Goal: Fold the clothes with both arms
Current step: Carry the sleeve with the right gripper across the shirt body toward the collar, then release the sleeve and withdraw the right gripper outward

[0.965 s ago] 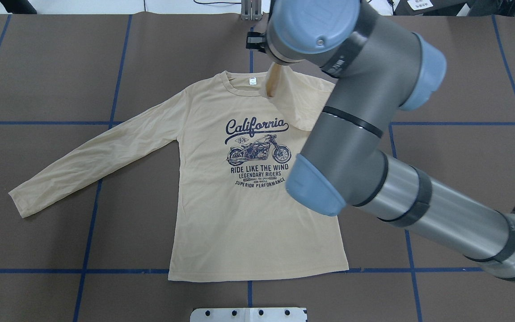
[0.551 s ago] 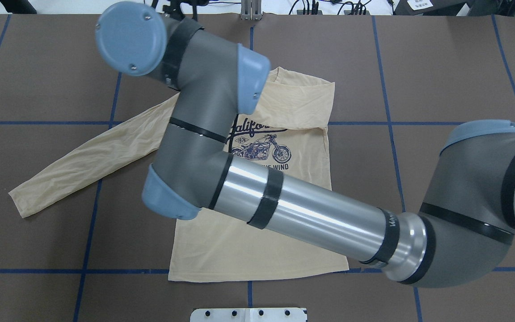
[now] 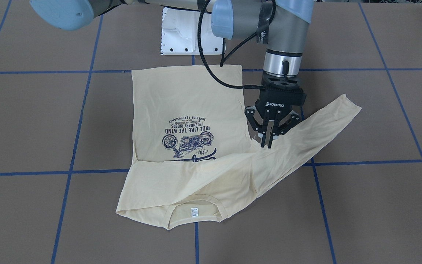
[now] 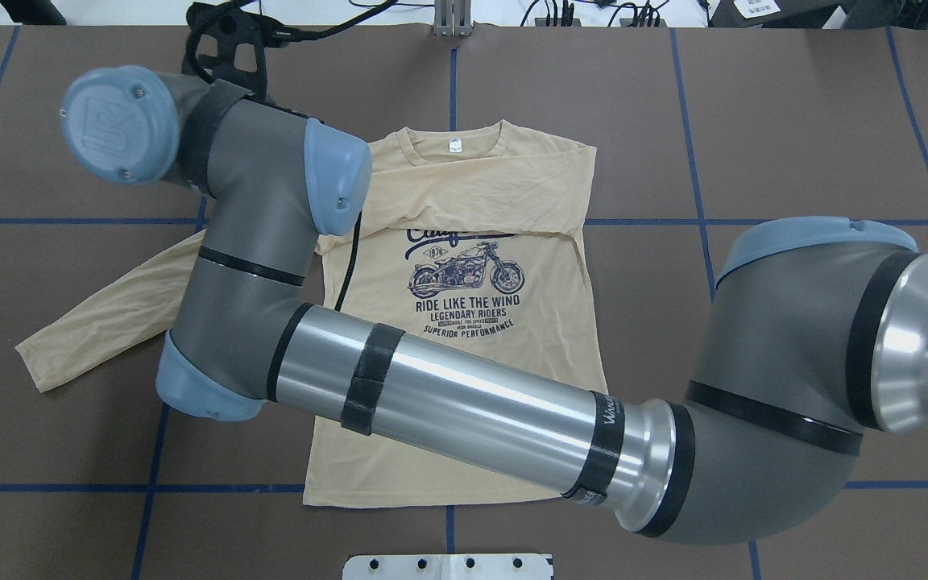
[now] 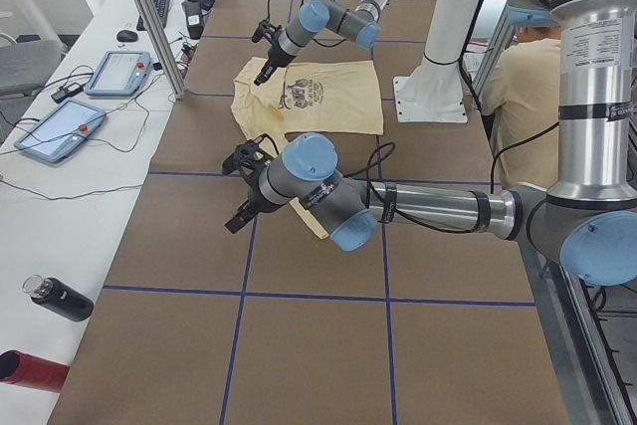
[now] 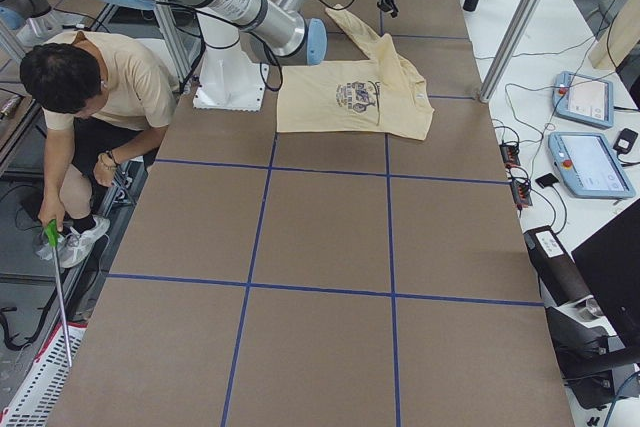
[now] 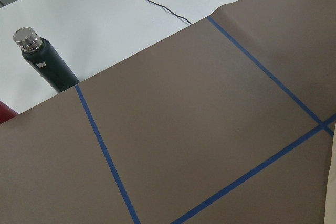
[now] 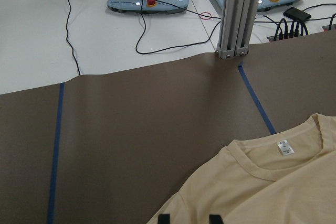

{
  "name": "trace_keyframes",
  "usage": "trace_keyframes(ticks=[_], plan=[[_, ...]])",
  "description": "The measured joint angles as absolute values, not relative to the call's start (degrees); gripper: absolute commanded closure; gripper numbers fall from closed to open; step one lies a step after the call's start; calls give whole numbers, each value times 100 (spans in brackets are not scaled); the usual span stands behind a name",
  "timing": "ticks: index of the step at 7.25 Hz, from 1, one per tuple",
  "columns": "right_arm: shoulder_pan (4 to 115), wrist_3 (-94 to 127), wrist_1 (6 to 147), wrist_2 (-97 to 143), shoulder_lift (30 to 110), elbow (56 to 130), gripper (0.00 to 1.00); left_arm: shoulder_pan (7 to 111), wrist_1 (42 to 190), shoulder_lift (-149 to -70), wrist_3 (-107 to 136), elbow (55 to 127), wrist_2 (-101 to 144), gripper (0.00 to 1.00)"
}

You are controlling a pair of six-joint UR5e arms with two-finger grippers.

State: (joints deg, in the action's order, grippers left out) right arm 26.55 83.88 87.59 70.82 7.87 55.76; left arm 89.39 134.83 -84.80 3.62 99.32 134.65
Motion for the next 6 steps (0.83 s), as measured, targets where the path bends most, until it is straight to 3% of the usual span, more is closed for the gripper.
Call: trace_keyframes(ticks=[3,4,6], plan=[[3045,8324,8907,8059,447,5510,1,8906,13488,-8433,350,9935,13467,0],[3276,8096,9104,8552,639,5812,0,8748,13558,-8430,361,9936,13469,0],[3625,7428,9762,9224,1651,7349,0,8094,13799,-8423,555,9881,13422,0]])
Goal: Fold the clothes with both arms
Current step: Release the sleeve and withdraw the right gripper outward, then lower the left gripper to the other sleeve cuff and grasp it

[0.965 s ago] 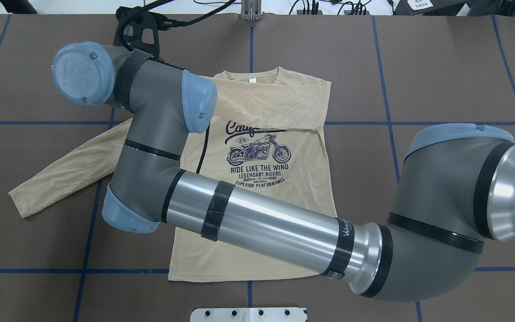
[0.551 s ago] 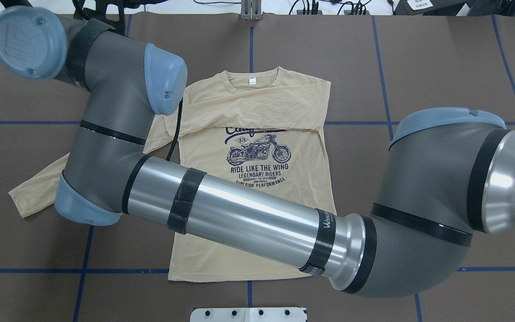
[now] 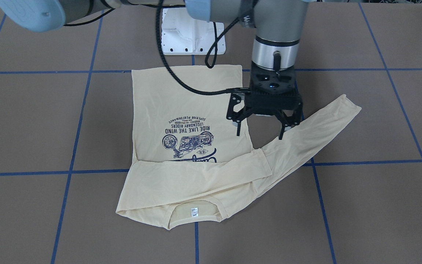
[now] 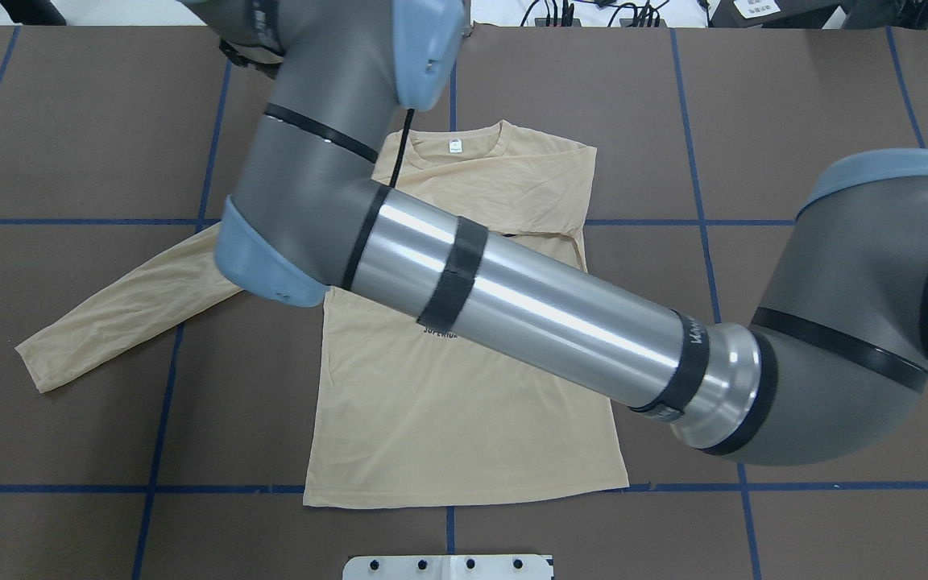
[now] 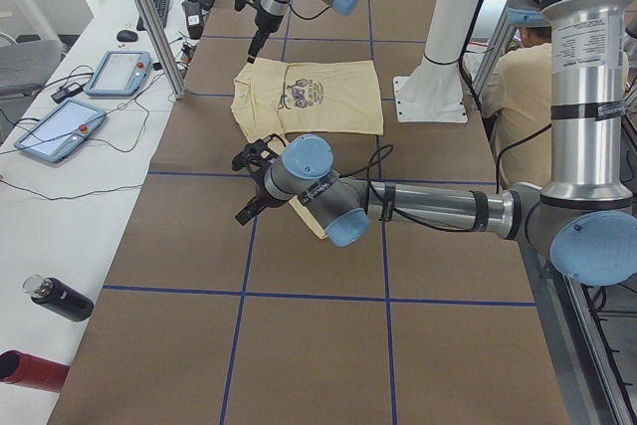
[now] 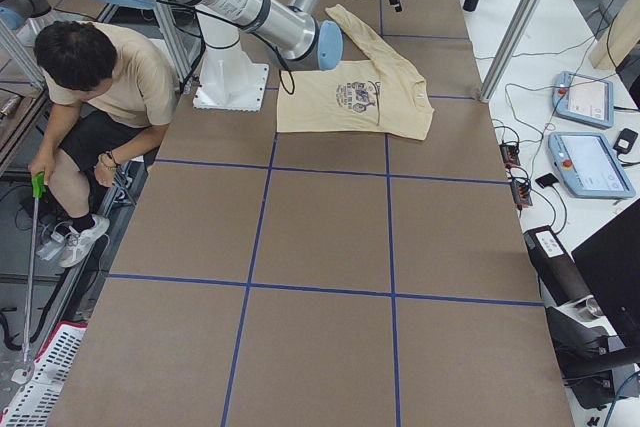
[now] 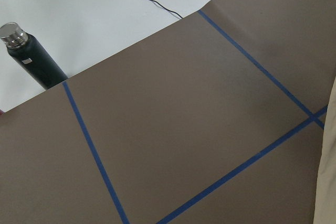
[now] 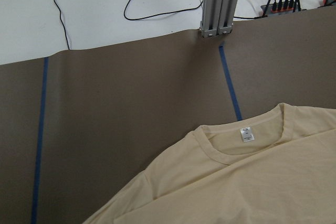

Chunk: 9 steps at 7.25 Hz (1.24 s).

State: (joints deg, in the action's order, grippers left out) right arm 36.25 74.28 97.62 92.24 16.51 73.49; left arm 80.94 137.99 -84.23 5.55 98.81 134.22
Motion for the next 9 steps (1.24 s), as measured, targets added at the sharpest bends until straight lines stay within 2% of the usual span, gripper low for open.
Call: trace_keyframes(ticks=[1,3,4,6,9], plan=[[3773,7056,10048,9445,2456,8442,0,7745,13962,-8372,793,9850,13210,0],[4167,6080,10230,9922,4618,10865,0,6975,14636,-8106,1606,9839,12421,0],[4396,5530,10189,10181,5548,11643,0,6626,14942,-7969,1951,9848,12158,0],[4814,4703,9478,10663,7111,12349,0,6093,15414,-7743,2483,9890,11883,0],[5665,3814,6617,11593,9571,12043,0,5140,15708,-7571,3156,9899,10816,0]])
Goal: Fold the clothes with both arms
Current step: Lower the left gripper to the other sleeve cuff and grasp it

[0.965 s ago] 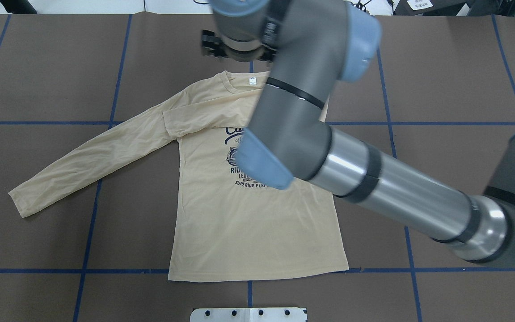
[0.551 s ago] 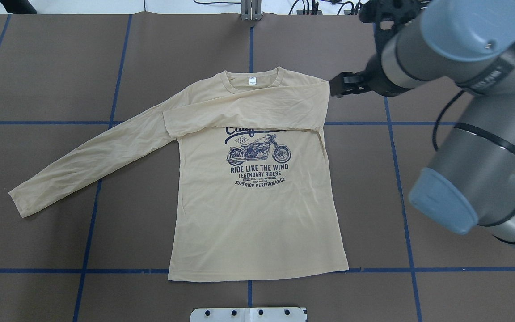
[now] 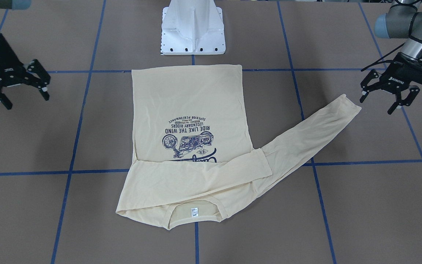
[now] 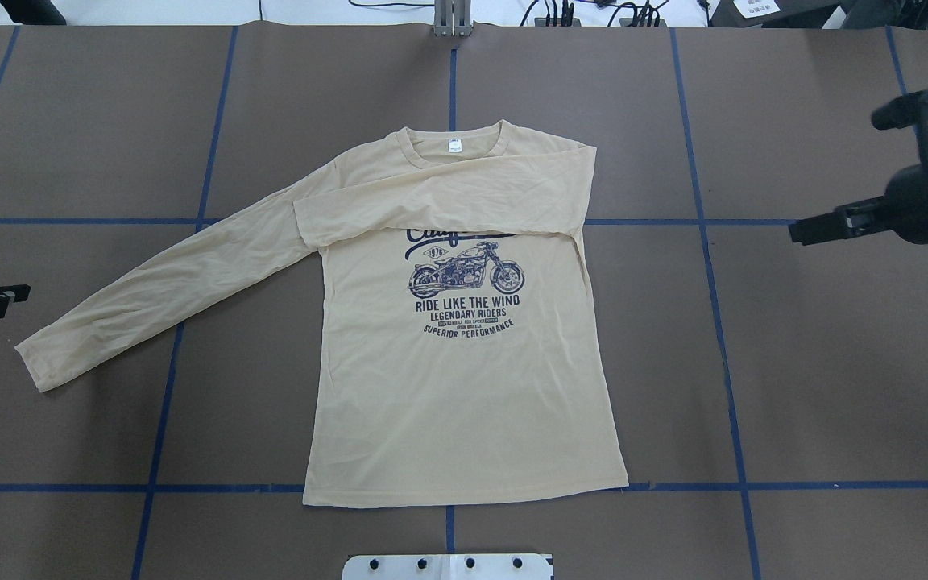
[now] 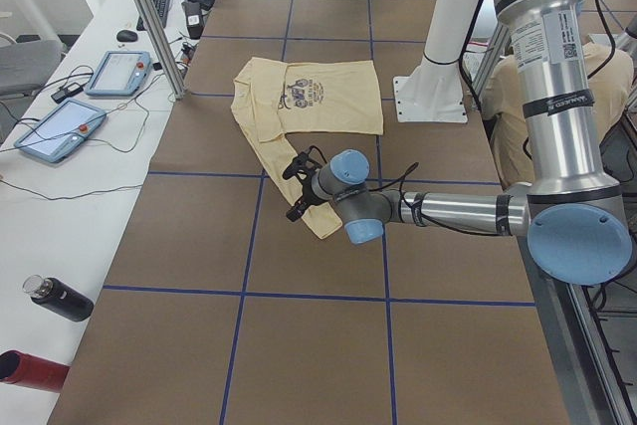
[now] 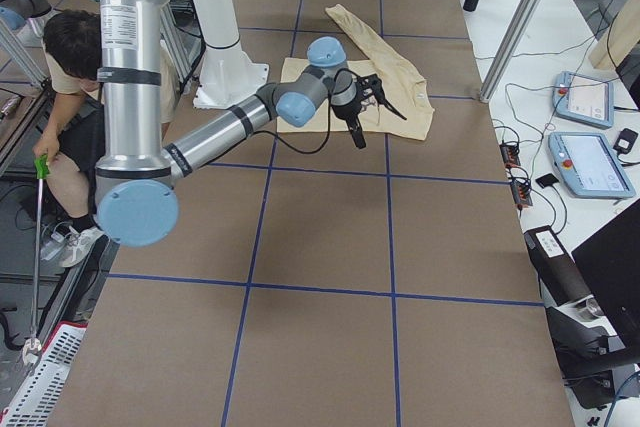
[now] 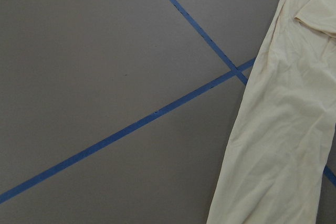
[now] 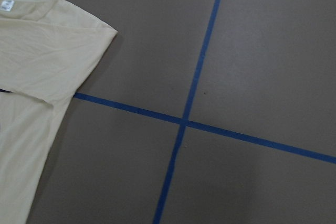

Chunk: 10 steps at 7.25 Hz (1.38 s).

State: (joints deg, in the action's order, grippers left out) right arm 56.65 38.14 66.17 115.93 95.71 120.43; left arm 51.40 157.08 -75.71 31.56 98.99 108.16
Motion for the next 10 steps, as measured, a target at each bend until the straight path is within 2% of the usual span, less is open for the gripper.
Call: trace_keyframes(ticks=[2,5,7,10], plan=[[6042,3535,5639,11967,10129,11658,0,4684,15713,-7423,3248,9897,10359,1],[6121,3498,5456,12053,10187,11556,0,4171,15722,-7183,3258,9897,10261,3],[6125,3511,5450,12041,10187,11550,0,3882,15715,-7116,3257,9877,10257,26],[6124,3520,5449,12042,10181,11543,0,3664,15707,-7112,3254,9833,10257,28]])
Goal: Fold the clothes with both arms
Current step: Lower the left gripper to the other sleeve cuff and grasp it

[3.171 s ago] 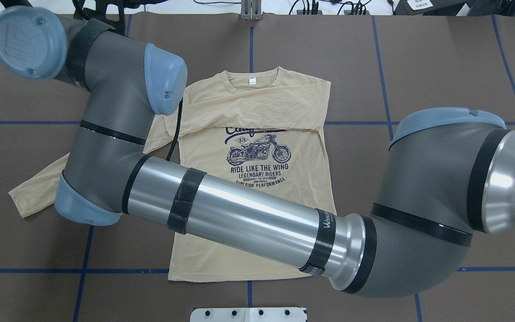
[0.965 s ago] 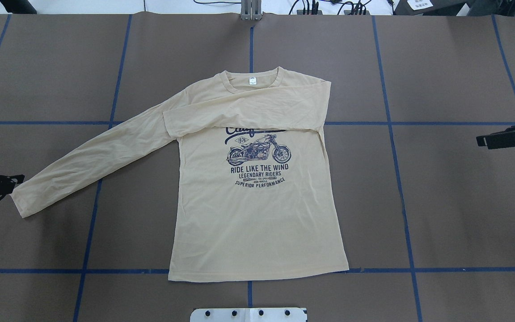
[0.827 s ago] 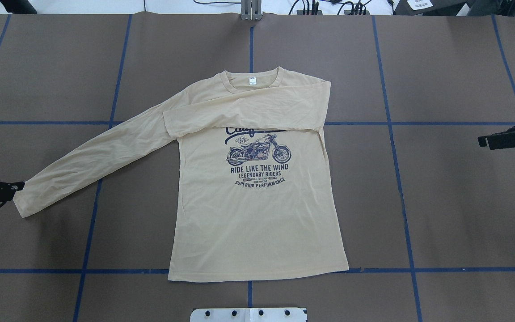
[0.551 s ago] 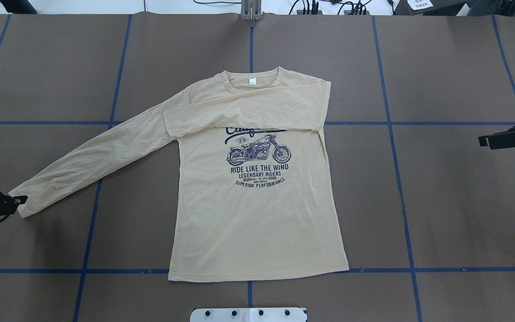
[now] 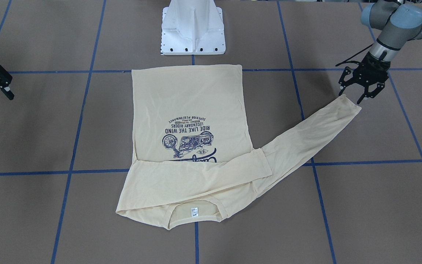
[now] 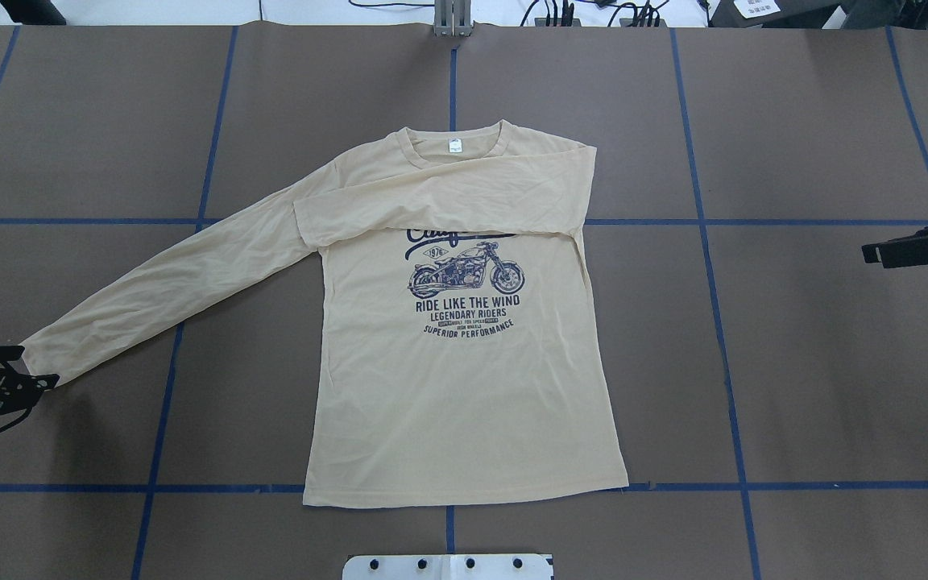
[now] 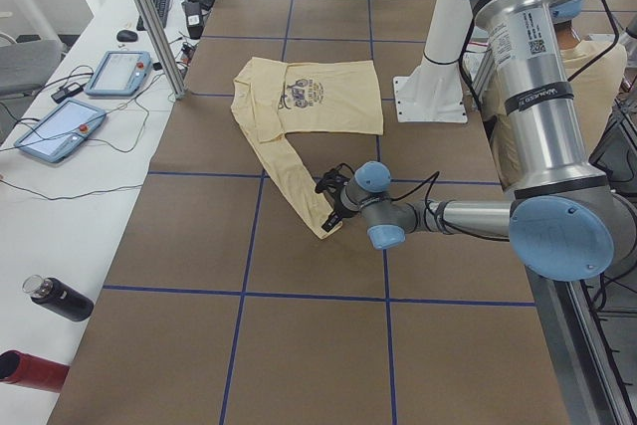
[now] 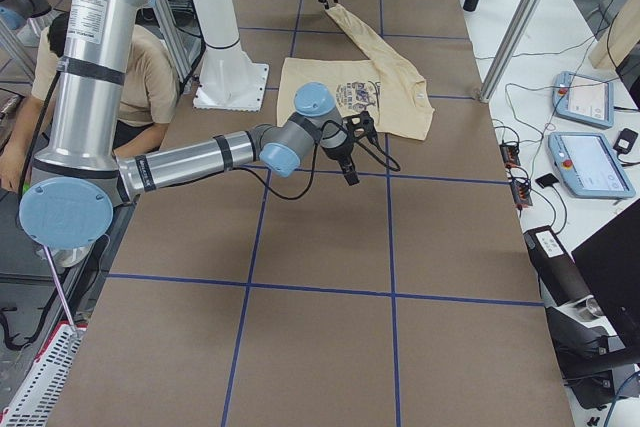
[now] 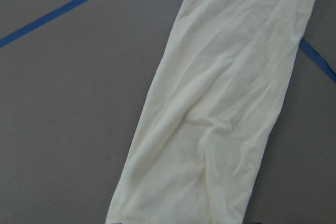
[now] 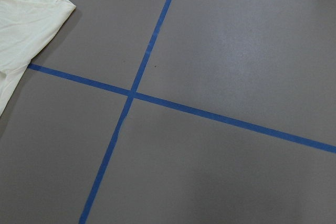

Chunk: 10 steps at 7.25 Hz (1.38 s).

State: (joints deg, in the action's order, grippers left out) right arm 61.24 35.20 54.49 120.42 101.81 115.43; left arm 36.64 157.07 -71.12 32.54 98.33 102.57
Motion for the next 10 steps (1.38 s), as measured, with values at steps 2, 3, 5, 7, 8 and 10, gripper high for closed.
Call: trace_keyframes(ticks=[2,3,5,7,8,10], plan=[[6120,3531,5449,12047,10178,11538,0,3547,15706,-7118,3260,9829,10262,39],[6119,3535,5449,12049,10178,11534,0,3490,15706,-7121,3263,9828,10264,55],[6118,3541,5449,12044,10178,11532,0,3429,15706,-7130,3268,9826,10266,91],[6123,3546,5449,12031,10178,11531,0,3421,15703,-7126,3272,9823,10258,100],[6121,3546,5449,12024,10178,11531,0,3419,15704,-7123,3270,9820,10250,100],[6118,3552,5447,12019,10178,11531,0,3450,15710,-7129,3208,9862,10020,100]])
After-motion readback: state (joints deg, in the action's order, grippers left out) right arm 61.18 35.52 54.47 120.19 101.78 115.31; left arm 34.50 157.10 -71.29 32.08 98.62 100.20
